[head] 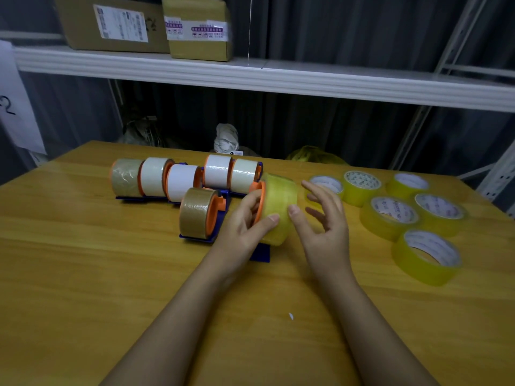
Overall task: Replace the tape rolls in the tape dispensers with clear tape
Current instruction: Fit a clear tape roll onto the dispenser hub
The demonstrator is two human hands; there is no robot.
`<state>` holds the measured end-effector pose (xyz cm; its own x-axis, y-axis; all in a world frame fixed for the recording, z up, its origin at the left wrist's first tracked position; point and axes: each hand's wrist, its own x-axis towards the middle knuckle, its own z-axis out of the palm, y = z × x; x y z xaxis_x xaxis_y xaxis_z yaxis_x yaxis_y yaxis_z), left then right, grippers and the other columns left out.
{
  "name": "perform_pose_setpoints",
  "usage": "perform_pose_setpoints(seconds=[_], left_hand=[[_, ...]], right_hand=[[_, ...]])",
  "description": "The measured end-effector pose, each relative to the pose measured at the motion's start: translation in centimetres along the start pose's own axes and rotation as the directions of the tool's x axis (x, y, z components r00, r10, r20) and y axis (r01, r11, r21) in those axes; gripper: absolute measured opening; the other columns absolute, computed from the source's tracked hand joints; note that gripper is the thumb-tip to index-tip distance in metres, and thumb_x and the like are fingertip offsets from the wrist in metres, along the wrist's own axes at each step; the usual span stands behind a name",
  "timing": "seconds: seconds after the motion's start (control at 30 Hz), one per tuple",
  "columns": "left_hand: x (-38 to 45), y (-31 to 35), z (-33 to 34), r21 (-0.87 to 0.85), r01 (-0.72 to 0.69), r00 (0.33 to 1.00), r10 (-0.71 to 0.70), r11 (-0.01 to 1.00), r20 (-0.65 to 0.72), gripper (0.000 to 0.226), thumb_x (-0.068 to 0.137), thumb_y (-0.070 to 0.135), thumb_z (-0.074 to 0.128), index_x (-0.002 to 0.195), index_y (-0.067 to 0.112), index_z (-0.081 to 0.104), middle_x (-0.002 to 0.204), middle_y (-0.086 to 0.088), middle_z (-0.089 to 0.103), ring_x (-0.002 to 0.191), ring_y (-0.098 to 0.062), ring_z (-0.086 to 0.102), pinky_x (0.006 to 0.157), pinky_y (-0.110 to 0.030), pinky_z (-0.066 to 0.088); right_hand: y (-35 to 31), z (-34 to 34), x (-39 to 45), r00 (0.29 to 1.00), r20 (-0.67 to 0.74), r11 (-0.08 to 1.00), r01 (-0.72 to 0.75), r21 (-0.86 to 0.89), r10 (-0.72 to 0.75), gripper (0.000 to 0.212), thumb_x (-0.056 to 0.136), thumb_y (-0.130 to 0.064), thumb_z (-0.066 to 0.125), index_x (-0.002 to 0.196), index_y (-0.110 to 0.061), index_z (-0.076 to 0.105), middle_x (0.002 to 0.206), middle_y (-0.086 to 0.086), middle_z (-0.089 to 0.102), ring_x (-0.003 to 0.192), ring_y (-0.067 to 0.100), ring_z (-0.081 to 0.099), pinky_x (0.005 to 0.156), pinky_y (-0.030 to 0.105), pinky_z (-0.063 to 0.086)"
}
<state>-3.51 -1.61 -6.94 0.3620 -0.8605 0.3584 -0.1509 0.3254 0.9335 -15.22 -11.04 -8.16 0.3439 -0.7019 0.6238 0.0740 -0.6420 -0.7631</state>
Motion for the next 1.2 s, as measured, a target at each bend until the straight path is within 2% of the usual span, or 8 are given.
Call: perform_pose_setpoints(seconds=[0.07,0.2,0.37,0.6,0.7,0.77,0.83,1.2], left_hand=[[0.0,-0.1,0.0,0.067,-0.021,1.0,0.022,0.998,-0.013,0.044,0.088,0.023,0.062,0.13,0.02,0.048,0.117,0.005,0.063,0.107,-0.007,0.062,0.083,-0.021,0.051],[-0.1,-0.1,0.2,0.23,-0.061,0.998,0.06,0.971,0.012,0.051,0.086,0.036,0.061,0.134,0.024,0.048,0.126,0.007,0.059,0.116,-0.005,0.057,0.096,-0.031,0.049],[-0.3,-0.2,0.7,0.33,-0.128,0.992,0.125,0.935,0.029,0.043,0.093,0.015,0.06,0.132,0.026,0.047,0.128,0.008,0.059,0.118,0.001,0.053,0.1,-0.022,0.045],[0.0,-1.3,0.3,0.529,-0.196,0.978,0.205,0.826,0.042,0.04,0.089,0.038,0.055,0.123,0.016,0.054,0.109,-0.001,0.063,0.099,-0.017,0.061,0.08,-0.048,0.052],[0.1,-1.6,0.1,0.579,-0.22,0.972,0.229,0.785,0.058,0.036,0.091,0.035,0.057,0.124,0.02,0.054,0.104,0.009,0.061,0.088,-0.003,0.058,0.067,-0.03,0.05],[0.0,-1.6,0.1,0.618,-0.229,0.969,0.239,0.752,0.067,0.035,0.092,0.031,0.06,0.125,0.02,0.054,0.097,0.016,0.055,0.074,0.008,0.051,0.06,-0.011,0.036],[-0.1,-1.6,0.1,0.649,-0.232,0.967,0.241,0.724,0.077,0.037,0.092,0.028,0.061,0.127,0.018,0.054,0.097,0.016,0.053,0.07,0.014,0.048,0.056,-0.004,0.031],[-0.1,-1.8,-0.1,0.722,-0.253,0.958,0.274,0.644,0.091,0.042,0.09,0.038,0.052,0.127,0.019,0.053,0.106,0.008,0.061,0.079,0.002,0.053,0.062,-0.014,0.042]], right_hand=[[0.2,-0.2,0.1,0.984,-0.058,0.982,0.164,-0.092,-0.17,0.029,0.084,-0.036,0.064,0.112,-0.028,0.065,0.121,-0.001,0.056,0.117,0.014,0.053,0.097,0.027,0.046],[0.0,-0.2,0.1,0.926,-0.078,0.906,0.339,-0.253,-0.369,0.013,0.084,-0.023,0.068,0.094,-0.016,0.075,0.107,0.004,0.063,0.101,0.02,0.056,0.091,0.017,0.039],[0.2,-0.3,0.3,0.884,-0.031,0.834,0.428,-0.348,-0.467,0.01,0.084,-0.015,0.07,0.088,-0.01,0.076,0.093,0.003,0.069,0.09,0.018,0.06,0.088,0.015,0.039],[0.4,-0.7,0.4,0.894,0.036,0.843,0.434,-0.316,-0.447,0.014,0.086,-0.017,0.066,0.092,-0.009,0.076,0.093,0.002,0.071,0.091,0.01,0.063,0.084,0.015,0.047],[0.4,-0.7,0.5,0.9,0.054,0.854,0.427,-0.296,-0.432,0.015,0.087,-0.017,0.064,0.091,-0.008,0.076,0.093,0.003,0.071,0.09,0.01,0.064,0.082,0.018,0.05],[0.5,-0.7,0.5,0.902,0.06,0.855,0.424,-0.299,-0.427,0.016,0.087,-0.017,0.063,0.09,-0.007,0.076,0.092,0.003,0.071,0.088,0.013,0.065,0.079,0.022,0.052],[0.6,-0.6,0.5,0.906,0.064,0.856,0.417,-0.304,-0.419,0.017,0.087,-0.017,0.063,0.089,-0.006,0.075,0.091,0.003,0.071,0.087,0.015,0.066,0.077,0.025,0.053],[0.7,0.2,0.0,0.912,0.015,0.847,0.386,-0.366,-0.409,0.014,0.086,-0.016,0.06,0.087,-0.006,0.071,0.088,0.002,0.07,0.082,0.015,0.065,0.071,0.028,0.053]])
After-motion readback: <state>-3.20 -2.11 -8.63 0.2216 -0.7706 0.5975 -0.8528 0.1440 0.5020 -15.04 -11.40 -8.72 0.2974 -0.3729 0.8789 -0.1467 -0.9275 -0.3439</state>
